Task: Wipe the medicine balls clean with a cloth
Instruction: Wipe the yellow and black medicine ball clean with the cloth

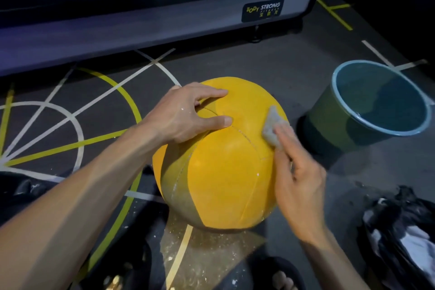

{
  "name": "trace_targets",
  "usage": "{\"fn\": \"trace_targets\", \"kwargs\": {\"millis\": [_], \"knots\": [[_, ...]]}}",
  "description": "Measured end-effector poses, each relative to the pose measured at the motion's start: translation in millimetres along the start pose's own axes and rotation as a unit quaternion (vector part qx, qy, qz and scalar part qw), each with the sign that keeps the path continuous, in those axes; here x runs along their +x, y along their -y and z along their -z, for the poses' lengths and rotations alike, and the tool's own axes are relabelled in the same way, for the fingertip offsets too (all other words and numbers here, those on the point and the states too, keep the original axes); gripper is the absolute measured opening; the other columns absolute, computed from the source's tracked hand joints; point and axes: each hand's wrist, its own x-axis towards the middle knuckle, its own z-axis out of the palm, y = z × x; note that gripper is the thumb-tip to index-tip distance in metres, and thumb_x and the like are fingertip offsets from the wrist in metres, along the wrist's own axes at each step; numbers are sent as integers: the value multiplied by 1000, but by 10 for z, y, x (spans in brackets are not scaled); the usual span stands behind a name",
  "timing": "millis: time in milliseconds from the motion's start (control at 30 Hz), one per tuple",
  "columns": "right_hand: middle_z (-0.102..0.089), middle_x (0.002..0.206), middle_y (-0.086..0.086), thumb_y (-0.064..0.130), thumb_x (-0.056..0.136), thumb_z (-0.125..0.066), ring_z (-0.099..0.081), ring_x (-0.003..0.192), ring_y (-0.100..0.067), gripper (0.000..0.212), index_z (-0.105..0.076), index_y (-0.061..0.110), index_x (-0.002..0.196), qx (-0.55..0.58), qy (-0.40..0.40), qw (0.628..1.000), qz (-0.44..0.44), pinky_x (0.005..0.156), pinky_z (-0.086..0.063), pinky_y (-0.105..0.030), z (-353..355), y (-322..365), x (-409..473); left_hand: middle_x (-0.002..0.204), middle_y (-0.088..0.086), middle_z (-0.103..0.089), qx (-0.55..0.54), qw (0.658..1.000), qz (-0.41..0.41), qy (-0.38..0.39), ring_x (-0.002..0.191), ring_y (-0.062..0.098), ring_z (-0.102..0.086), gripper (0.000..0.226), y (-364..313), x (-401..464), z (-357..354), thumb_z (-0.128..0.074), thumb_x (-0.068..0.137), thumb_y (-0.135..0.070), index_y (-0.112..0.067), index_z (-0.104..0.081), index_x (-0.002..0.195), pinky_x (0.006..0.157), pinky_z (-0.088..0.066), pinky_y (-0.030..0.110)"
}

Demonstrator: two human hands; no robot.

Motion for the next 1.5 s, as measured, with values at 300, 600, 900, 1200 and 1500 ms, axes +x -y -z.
{"fn": "trace_targets", "kwargs": {"millis": [300, 600, 900, 1200, 1500], "knots": [[-54, 149, -7, 5, 99, -45, -44, 145, -25, 42, -61, 6, 137, -105, 129, 946, 279, 118, -39, -49, -77, -15, -403, 142, -19, -51, 17, 1000, 3, -23, 117, 14, -55, 72, -27, -53, -23, -69, 73, -74, -49, -56, 139, 100, -48, 41], [-60, 141, 14, 7, 104, -56, -50, 133, 8, 38, -63, 23, 138, 7, 43, 999, -18, 112, -41, -19, 215, -85, 286, 123, -20, -44, 44, 999, 5, -2, 113, 9, -40, 86, 89, -285, -45, -50, 68, -95, -55, -48, 144, 97, -37, 34], [-67, 135, -1, -4, 94, -55, -59, 132, -19, 35, -73, 8, 122, 15, 84, 988, 126, 110, -48, -36, 179, 157, -760, 131, -20, -38, 71, 997, 16, -31, 121, 11, -35, 83, 151, -198, -67, -52, 69, -87, -54, -46, 146, 97, -40, 41], [-76, 113, 8, 4, 104, -49, -70, 110, -15, 36, -73, 23, 122, 170, -131, 961, -172, 93, -57, -27, 509, -115, 10, 134, -19, -34, 44, 998, 17, -31, 122, 8, -28, 80, 194, -120, -47, -53, 74, -80, -52, -43, 149, 100, -27, 34], [-68, 132, 15, 8, 105, -52, -59, 126, 0, 38, -66, 24, 136, 133, -59, 981, -129, 110, -48, -33, 362, -104, 244, 139, -13, -38, 88, 996, 14, -31, 130, 17, -32, 80, -21, 140, -112, -52, 74, -86, -53, -45, 147, 105, -36, 43]]}}
